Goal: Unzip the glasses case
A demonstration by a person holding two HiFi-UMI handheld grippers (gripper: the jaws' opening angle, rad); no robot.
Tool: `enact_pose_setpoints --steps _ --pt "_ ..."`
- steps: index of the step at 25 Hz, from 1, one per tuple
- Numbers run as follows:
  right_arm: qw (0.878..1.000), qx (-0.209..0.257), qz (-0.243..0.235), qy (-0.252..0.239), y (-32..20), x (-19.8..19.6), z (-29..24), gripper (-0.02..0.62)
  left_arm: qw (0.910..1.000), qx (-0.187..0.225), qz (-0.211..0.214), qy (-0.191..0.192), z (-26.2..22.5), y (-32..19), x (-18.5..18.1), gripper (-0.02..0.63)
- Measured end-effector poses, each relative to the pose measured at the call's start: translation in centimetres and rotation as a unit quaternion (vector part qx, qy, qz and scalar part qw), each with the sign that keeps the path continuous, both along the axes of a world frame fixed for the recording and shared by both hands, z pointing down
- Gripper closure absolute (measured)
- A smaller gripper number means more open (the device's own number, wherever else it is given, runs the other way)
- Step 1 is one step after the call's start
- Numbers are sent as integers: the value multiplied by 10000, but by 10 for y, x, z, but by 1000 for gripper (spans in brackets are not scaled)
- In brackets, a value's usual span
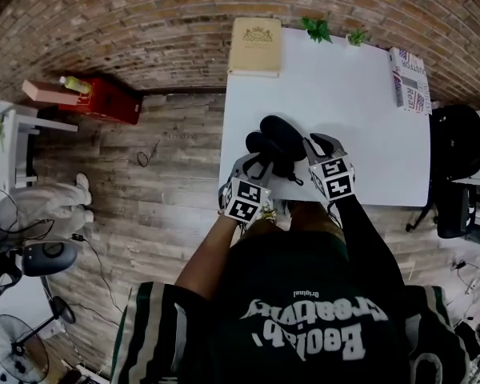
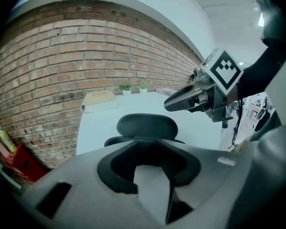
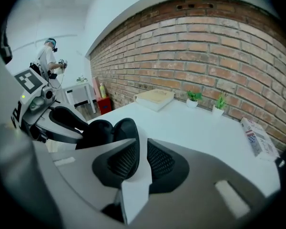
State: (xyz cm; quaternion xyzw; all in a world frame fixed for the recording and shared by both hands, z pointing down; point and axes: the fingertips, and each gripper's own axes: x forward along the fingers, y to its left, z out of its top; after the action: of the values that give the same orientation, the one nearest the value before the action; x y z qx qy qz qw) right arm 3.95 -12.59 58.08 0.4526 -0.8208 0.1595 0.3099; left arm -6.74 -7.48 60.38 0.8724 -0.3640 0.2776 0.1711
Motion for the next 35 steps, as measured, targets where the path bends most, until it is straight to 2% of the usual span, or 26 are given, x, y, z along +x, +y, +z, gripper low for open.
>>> enact_pose_setpoints --steps 7,13,17,22,26,31,35 --pt "9971 753 50 -125 3 17 -53 514 9974 603 -378 134 -53 -19 -5 466" --pt "9846 1732 -169 -193 5 32 -118 512 9872 1405 -725 219 -124 -24 -2 433" --pt "9717 2285 -346 -489 10 46 -168 499 9741 2076 -841 300 -182 -15 6 437" --pt "9587 2650 -317 -981 37 58 -221 483 9498 2818 -1286 437 -250 6 8 437" --pt "9536 2766 -343 -1136 66 68 -238 472 9393 3032 -1523 513 -283 31 11 434" --pt "9495 2808 -437 -1329 92 77 -242 463 9362 3007 -1743 532 -292 64 16 435" --pt "9461 2853 -516 -1445 104 74 -245 457 9300 3144 -1813 582 -300 77 17 436"
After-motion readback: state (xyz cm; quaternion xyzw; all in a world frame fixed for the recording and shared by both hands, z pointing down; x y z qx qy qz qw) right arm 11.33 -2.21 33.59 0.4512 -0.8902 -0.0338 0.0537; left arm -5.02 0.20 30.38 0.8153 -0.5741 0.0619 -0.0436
